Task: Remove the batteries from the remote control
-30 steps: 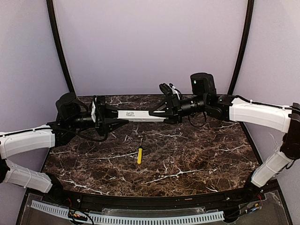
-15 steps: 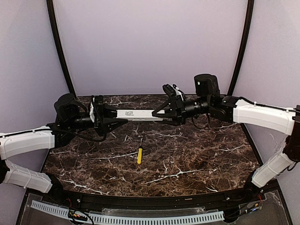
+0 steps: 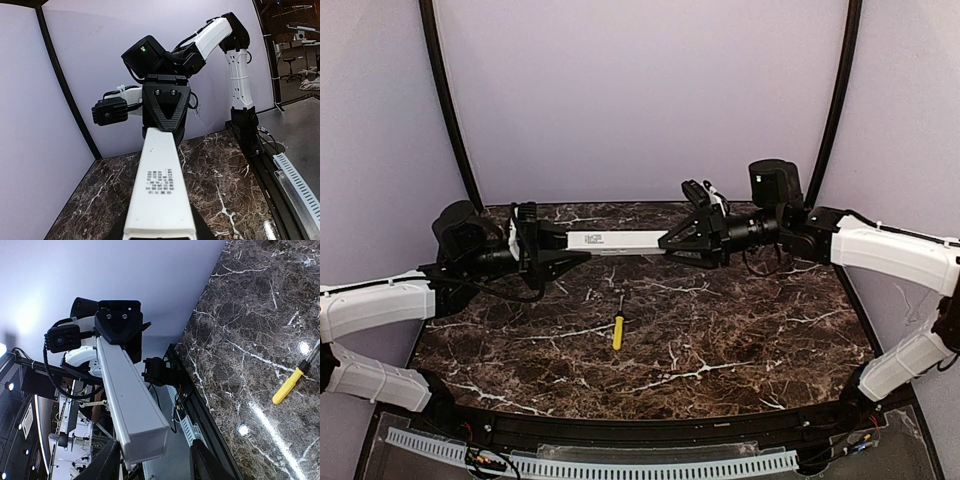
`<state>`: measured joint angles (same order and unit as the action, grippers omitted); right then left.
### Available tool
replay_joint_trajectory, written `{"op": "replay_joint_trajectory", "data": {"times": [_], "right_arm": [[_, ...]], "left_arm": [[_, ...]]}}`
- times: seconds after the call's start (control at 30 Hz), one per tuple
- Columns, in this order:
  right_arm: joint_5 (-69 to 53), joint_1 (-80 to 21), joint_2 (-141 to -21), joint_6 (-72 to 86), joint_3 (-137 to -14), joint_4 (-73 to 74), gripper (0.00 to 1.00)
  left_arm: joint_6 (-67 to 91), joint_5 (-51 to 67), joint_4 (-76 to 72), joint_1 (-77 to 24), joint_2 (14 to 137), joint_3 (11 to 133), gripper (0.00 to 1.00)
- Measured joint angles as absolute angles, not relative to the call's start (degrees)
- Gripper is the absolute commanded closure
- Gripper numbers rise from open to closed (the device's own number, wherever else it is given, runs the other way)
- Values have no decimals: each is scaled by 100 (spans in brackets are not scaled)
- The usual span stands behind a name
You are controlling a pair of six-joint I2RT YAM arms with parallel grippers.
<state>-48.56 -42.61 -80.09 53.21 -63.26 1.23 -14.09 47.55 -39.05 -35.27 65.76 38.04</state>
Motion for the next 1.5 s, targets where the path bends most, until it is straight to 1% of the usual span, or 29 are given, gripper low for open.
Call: {"op": "replay_joint_trajectory", "data": {"times": [0.2, 0.47, 0.63, 1.23, 1.5], "right_arm": [[-4831, -4139, -7815, 5231, -6230, 355, 53], [-4770, -3957, -7247, 5100, -6158, 864, 52], [-4781, -3951, -7035, 5107, -6160, 902, 52], [-4967, -4021, -7693, 5472, -6160, 200, 55], [-5033, -4082, -7793, 5537, -6206, -8, 56]], "left_arm": [[-1411, 4744, -3913, -3527, 6573, 3802, 100], [-1662, 4698, -3765, -3527, 6532, 3802, 100], [-1743, 4665, -3647, -3527, 6534, 3802, 100], [-1581, 4753, -3677, -3527, 6611, 3804, 100], [-1568, 4779, -3680, -3527, 6676, 3804, 100]]}}
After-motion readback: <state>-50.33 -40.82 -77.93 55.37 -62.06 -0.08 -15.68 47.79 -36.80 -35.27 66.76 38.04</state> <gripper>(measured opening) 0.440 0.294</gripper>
